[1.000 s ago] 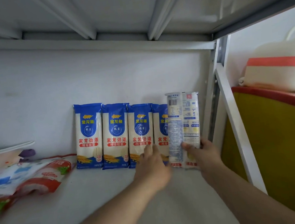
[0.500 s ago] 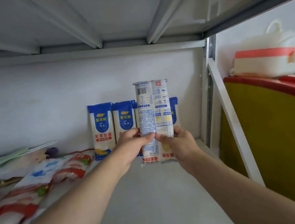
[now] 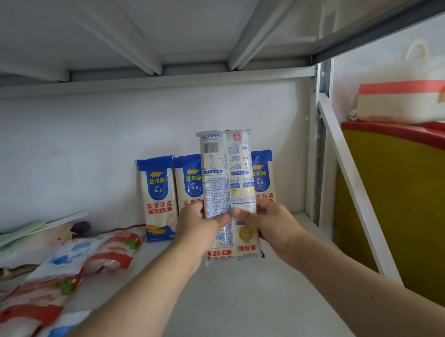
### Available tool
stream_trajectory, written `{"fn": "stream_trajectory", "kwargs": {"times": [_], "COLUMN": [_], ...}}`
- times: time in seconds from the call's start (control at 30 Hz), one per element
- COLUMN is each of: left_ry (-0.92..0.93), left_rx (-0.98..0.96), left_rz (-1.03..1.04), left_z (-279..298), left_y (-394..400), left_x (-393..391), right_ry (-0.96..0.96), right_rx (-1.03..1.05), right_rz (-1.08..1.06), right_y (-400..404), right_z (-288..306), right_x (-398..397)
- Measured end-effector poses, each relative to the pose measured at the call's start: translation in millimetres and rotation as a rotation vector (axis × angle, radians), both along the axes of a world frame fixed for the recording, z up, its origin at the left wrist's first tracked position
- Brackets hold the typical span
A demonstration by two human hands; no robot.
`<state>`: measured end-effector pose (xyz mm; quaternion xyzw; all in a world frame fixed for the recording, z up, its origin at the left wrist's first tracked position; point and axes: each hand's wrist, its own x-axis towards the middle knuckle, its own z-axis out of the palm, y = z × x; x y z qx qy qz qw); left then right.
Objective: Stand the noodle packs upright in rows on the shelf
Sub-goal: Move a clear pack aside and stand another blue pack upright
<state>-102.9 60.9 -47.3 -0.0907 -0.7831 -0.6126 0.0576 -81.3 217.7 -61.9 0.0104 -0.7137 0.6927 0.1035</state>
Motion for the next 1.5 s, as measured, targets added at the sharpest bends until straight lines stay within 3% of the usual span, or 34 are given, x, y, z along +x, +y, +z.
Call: {"fn": "stream_trajectory", "kwargs": {"times": [0.1, 0.17, 0.27, 0.37, 0.57, 0.7, 0.87, 0.93, 1.0, 1.07, 1.1, 1.2, 1.27, 1.33, 1.5], "left_ry": [0.031, 0.049, 0.026, 0.028, 0.220, 0.463, 0.730, 0.741, 0.875, 1.046, 1.037, 0.660, 0.247, -0.061, -0.108], "left_rx": [-0.129, -0.219, -0.277, -0.380, -0.804, -1.023, -1.231, -1.205, -1.162, -1.010, -0.889, -0.435, -0.159, -0.007, 0.033], "left_rz": [0.029, 0.028, 0.016, 0.033, 0.011, 0.100, 0.089, 0.067, 0.103, 0.244, 0.324, 0.347, 0.171, -0.052, -0.134], "left_z": [2, 5, 10, 18, 27, 30, 32, 34, 32, 24, 19, 5, -4, -7, -13], "left_y": [-5, -10, -14, -16, -13, -12, -16, -16, -17, -16, -14, -6, -3, -3, -2], "left_x": [-2, -4, -6, -11, -5, -3, -4, -2, -6, -10, -11, -4, -2, 1, -5], "right_ry": [0.025, 0.125, 0.492, 0.722, 0.679, 0.498, 0.183, 0.157, 0.166, 0.183, 0.187, 0.199, 0.185, 0.147, 0.136], "right_rx": [0.185, 0.422, 1.062, 1.525, 1.654, 1.520, 1.023, 0.885, 0.759, 0.577, 0.481, 0.225, 0.093, -0.004, -0.051], "right_rz": [-0.112, -0.301, -0.620, -0.631, -0.435, -0.263, -0.143, -0.141, -0.189, -0.227, -0.246, -0.288, -0.291, -0.257, -0.212], "right_y": [1, 2, 9, 18, 12, 0, -11, -13, -16, -18, -19, -21, -22, -22, -17], "right_z": [8, 10, 3, -14, -20, -6, 9, 6, 2, -3, -5, -8, -6, -8, -8], "right_x": [1, 3, 5, 1, -2, 3, -1, -4, -6, -6, -5, -7, -7, -10, -12]}}
